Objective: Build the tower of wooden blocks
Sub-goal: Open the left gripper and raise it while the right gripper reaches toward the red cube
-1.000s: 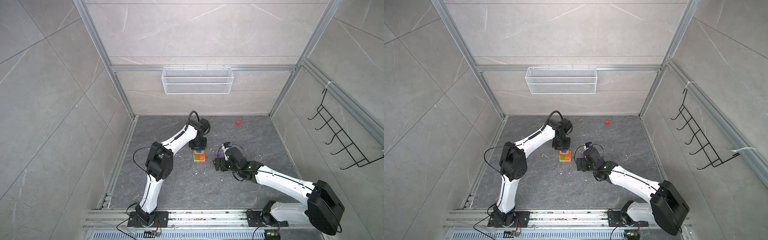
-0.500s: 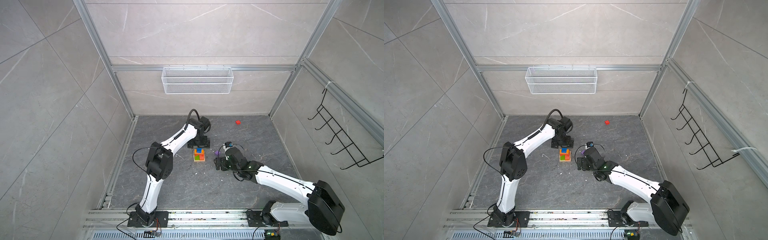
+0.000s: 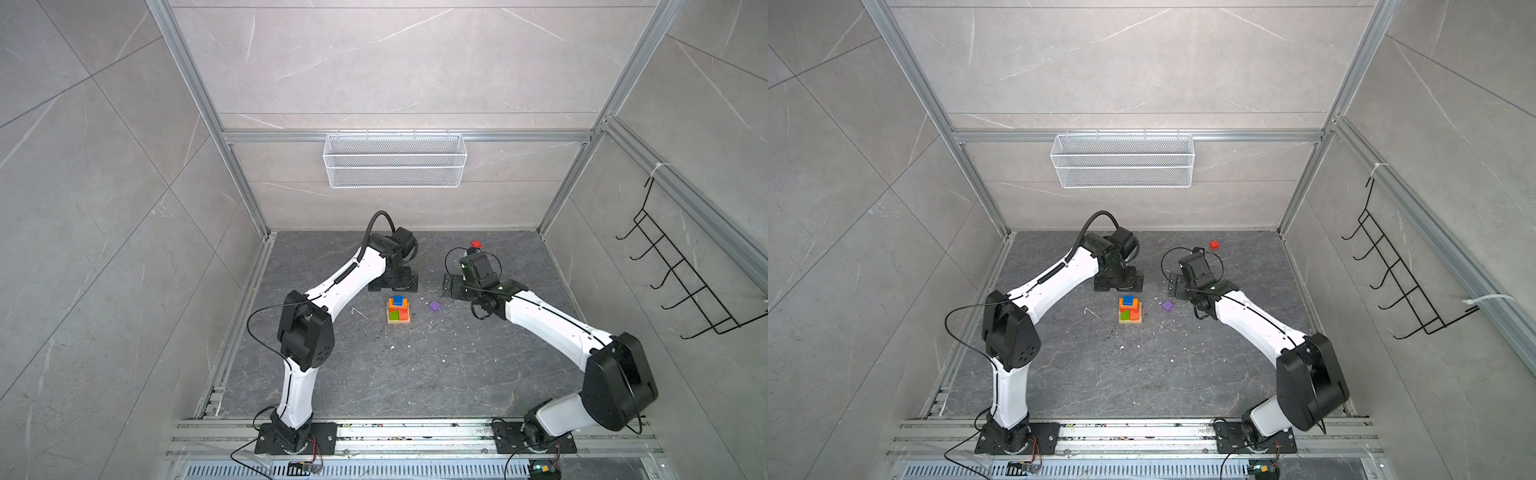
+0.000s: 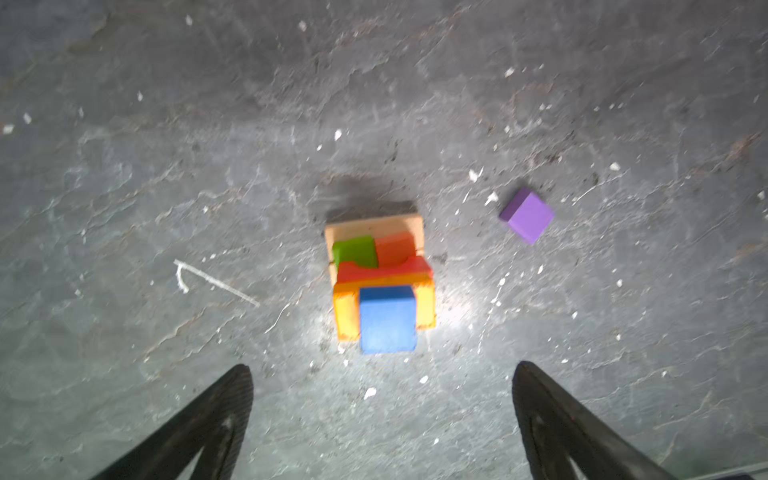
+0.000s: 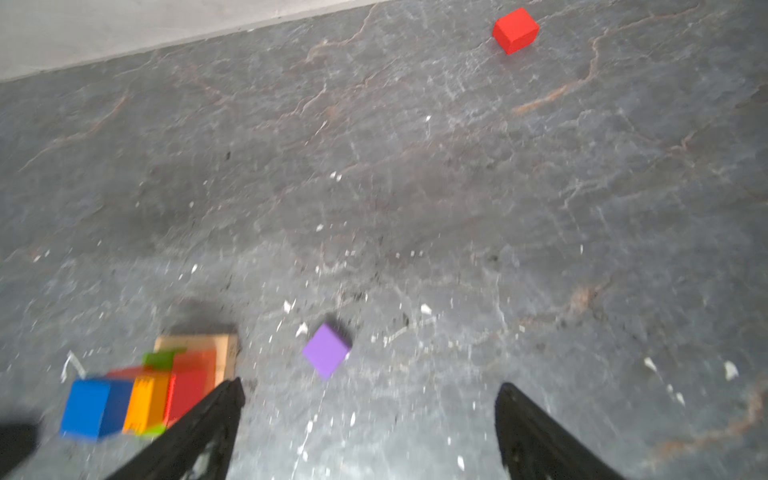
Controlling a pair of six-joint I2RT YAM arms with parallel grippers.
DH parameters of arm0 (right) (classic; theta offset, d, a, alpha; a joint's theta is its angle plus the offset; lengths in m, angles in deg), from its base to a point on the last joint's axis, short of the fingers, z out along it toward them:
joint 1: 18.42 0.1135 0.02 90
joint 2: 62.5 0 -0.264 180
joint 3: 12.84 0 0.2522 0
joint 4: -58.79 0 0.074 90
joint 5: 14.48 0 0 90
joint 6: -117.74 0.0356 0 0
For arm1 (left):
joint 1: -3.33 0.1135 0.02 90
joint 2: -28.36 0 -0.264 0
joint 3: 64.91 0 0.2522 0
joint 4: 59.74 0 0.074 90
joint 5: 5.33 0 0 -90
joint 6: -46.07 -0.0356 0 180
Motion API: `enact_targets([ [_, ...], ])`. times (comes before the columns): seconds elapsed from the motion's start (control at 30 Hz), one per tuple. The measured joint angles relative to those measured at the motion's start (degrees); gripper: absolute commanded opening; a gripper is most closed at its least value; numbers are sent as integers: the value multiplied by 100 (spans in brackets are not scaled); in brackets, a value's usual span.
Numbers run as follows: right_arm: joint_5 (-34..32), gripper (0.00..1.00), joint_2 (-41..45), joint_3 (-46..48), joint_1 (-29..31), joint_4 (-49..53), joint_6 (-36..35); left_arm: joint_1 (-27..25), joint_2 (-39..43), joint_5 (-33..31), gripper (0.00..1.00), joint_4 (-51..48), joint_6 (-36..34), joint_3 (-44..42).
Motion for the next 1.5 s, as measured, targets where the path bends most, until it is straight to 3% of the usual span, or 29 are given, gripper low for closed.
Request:
enact_targets([
  [0.2,404,89,-1075,-964,-723,9,31,2,649,-120,100,214,2,-992],
  [0.57,1373,83,-3112,-2562,-2199,-66,603,2,1473,-264,100,396,22,-1781],
  [0.97,1342,81,-5379,-5958,-2337,1217,273,2,1497,-262,99,474,22,-1810],
  [1.5,2061,78,-6968,-8706,-2774,2428,321,2,1438,-249,98,466,20,-1746],
])
